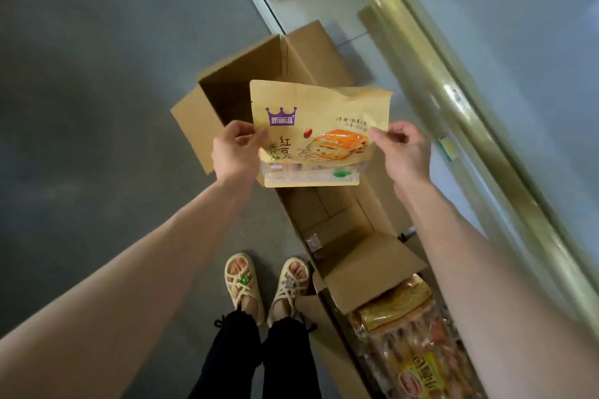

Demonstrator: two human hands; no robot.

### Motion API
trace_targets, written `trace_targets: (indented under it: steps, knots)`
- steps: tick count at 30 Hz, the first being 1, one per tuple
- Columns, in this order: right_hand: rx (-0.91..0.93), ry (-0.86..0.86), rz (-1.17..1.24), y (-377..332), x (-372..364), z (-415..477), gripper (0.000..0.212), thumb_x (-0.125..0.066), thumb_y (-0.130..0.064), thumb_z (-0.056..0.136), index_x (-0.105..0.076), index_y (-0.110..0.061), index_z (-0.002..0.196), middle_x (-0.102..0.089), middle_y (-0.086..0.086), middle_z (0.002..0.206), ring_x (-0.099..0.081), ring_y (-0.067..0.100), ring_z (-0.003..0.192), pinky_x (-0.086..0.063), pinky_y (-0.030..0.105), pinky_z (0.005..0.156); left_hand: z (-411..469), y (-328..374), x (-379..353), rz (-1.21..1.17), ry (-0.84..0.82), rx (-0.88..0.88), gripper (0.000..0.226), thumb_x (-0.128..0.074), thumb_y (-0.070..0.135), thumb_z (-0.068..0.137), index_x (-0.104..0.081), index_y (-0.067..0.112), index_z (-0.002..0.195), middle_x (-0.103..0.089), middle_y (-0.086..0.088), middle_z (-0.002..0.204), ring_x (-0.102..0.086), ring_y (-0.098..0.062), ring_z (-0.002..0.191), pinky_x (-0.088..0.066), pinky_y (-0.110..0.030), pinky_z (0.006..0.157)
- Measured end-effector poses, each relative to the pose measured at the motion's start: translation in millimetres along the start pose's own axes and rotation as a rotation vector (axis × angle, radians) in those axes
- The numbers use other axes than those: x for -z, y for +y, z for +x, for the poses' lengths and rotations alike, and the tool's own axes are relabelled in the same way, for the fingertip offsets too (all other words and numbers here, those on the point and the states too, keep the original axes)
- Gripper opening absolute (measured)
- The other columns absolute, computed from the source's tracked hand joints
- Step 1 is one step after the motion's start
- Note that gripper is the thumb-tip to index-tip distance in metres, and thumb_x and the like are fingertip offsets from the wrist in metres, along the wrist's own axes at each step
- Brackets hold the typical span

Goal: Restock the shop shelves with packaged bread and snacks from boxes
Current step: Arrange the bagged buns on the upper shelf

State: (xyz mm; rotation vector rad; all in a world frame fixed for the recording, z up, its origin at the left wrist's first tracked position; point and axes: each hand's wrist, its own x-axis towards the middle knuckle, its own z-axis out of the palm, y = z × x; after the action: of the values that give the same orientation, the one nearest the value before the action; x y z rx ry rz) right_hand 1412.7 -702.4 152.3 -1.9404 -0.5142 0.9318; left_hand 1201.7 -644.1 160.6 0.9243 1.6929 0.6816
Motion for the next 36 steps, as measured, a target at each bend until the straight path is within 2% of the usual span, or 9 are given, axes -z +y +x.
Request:
trace_targets:
  steps: [4, 7, 12, 16, 19, 25, 28, 31, 36]
  knots:
    - [0.094, -0.023, 0.042, -95, -2, -29, 0.025, -0.074, -0.015, 0.083, -0.053, -0.022, 0.071, -0.056, -0.010, 0.072, -0.049, 0.000, 0.064, -0.038, 0.005, 0.052, -20, 84, 49, -0.041, 0.031, -0.110, 0.018, -0.068, 0.021, 0.090, -0.056, 0.023, 0.077, -0.068, 0.004, 0.080, -0.057, -0.004, 0.061, -0.046, -0.018, 0.056]
    - [0.198, -0.054, 0.069, -176, -7, -51, 0.022, -0.076, -0.015, 0.082, -0.055, -0.019, 0.074, -0.058, -0.009, 0.072, -0.052, 0.002, 0.065, -0.041, 0.009, 0.054, -34, 151, 92, -0.087, 0.084, -0.192, 0.020, -0.069, 0.021, 0.089, -0.056, 0.024, 0.075, -0.067, 0.007, 0.075, -0.060, -0.006, 0.063, -0.049, -0.023, 0.061]
    - [0.358, -0.074, 0.100, -287, -14, -83, 0.024, -0.075, -0.013, 0.082, -0.054, -0.019, 0.071, -0.058, -0.006, 0.071, -0.052, 0.003, 0.062, -0.041, 0.011, 0.054, -52, 245, 151, -0.175, 0.109, -0.339, 0.016, -0.068, 0.016, 0.090, -0.057, 0.014, 0.079, -0.066, 0.002, 0.075, -0.058, -0.002, 0.056, -0.044, -0.011, 0.046]
    - [0.471, -0.084, 0.111, -361, -18, -111, 0.025, -0.071, -0.012, 0.085, -0.052, -0.019, 0.070, -0.060, -0.007, 0.076, -0.055, -0.007, 0.060, -0.040, 0.006, 0.054, -56, 309, 192, -0.195, 0.121, -0.445, 0.019, -0.071, 0.018, 0.088, -0.056, 0.016, 0.076, -0.068, -0.004, 0.077, -0.063, -0.010, 0.061, -0.053, -0.019, 0.059]
    - [0.580, -0.038, 0.140, -422, -30, -136, 0.025, -0.069, -0.016, 0.086, -0.051, -0.022, 0.071, -0.063, 0.002, 0.086, -0.056, 0.011, 0.075, -0.043, 0.022, 0.067, -57, 366, 232, -0.258, 0.087, -0.533, 0.020, -0.071, 0.019, 0.087, -0.056, 0.016, 0.075, -0.068, -0.004, 0.074, -0.064, -0.015, 0.067, -0.055, -0.028, 0.070]
    - [0.752, 0.099, 0.184, -512, -64, -182, 0.025, -0.064, -0.015, 0.091, -0.045, -0.020, 0.076, -0.062, 0.001, 0.087, -0.058, 0.015, 0.082, -0.042, 0.025, 0.068, -44, 451, 296, -0.319, -0.015, -0.713, 0.021, -0.071, 0.020, 0.087, -0.056, 0.018, 0.072, -0.068, -0.007, 0.078, -0.065, -0.022, 0.070, -0.054, -0.033, 0.066]
    - [0.793, 0.178, 0.202, -545, -80, -206, 0.025, -0.062, -0.017, 0.093, -0.044, -0.020, 0.076, -0.063, 0.002, 0.081, -0.060, 0.021, 0.079, -0.047, 0.031, 0.067, -38, 487, 325, -0.320, -0.049, -0.795, 0.022, -0.072, 0.022, 0.086, -0.056, 0.023, 0.071, -0.069, -0.006, 0.083, -0.067, -0.023, 0.077, -0.058, -0.043, 0.080]
    - [0.826, 0.274, 0.216, -568, -93, -223, 0.021, -0.063, -0.021, 0.092, -0.048, -0.023, 0.078, -0.067, 0.011, 0.092, -0.066, 0.032, 0.088, -0.055, 0.051, 0.082, -35, 513, 346, -0.307, -0.122, -0.866, 0.015, -0.072, 0.023, 0.087, -0.060, 0.016, 0.079, -0.072, -0.004, 0.081, -0.069, -0.020, 0.071, -0.058, -0.047, 0.080]
    - [0.868, 0.385, 0.215, -604, -94, -243, 0.018, -0.062, -0.026, 0.093, -0.050, -0.022, 0.081, -0.068, 0.006, 0.094, -0.067, 0.026, 0.089, -0.054, 0.051, 0.083, -39, 552, 363, -0.331, -0.247, -0.952, 0.017, -0.071, 0.019, 0.087, -0.062, 0.012, 0.100, -0.072, -0.010, 0.090, -0.069, -0.014, 0.067, -0.058, -0.042, 0.072]
